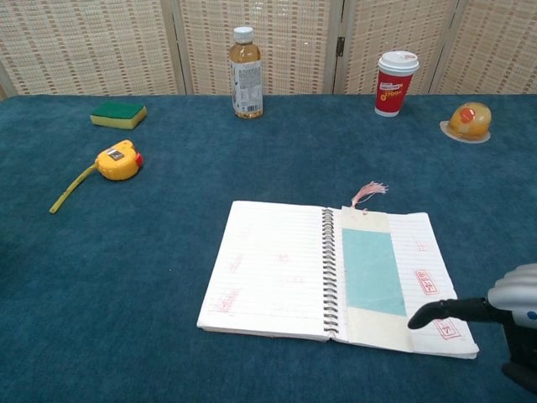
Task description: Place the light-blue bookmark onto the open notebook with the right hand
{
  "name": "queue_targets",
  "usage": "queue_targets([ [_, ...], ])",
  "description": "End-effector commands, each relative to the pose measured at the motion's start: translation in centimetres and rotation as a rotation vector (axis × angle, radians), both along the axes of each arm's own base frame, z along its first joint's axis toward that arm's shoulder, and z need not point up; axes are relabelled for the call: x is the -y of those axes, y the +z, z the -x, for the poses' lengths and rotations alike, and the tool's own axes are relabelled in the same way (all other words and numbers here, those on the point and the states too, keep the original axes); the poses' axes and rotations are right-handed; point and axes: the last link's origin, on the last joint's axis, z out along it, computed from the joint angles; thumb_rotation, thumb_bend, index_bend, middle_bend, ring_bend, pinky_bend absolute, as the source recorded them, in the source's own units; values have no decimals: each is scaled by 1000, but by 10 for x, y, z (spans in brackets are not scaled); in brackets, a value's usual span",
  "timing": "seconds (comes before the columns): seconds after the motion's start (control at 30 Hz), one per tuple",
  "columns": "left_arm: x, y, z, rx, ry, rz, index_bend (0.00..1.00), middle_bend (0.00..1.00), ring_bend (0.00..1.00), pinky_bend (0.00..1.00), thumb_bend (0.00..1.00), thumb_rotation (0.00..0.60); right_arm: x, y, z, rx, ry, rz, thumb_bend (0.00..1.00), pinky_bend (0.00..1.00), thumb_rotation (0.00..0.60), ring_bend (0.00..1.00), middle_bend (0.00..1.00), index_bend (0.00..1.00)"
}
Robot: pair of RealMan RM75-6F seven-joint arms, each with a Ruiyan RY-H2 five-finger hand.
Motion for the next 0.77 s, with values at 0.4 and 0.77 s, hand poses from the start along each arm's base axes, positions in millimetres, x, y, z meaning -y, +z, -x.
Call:
queue_targets([
  [0.4, 1, 1, -2, -6, -6, -13, 47, 38, 0, 0, 139, 600, -2, 78, 60, 25, -134, 597, 57, 374, 600, 220, 130, 0],
  [0.77, 7, -3, -3, -29, -29, -10, 47, 38, 0, 0, 139, 600, -30, 135, 100, 74, -208, 1019, 0, 0, 600, 0, 0, 0],
])
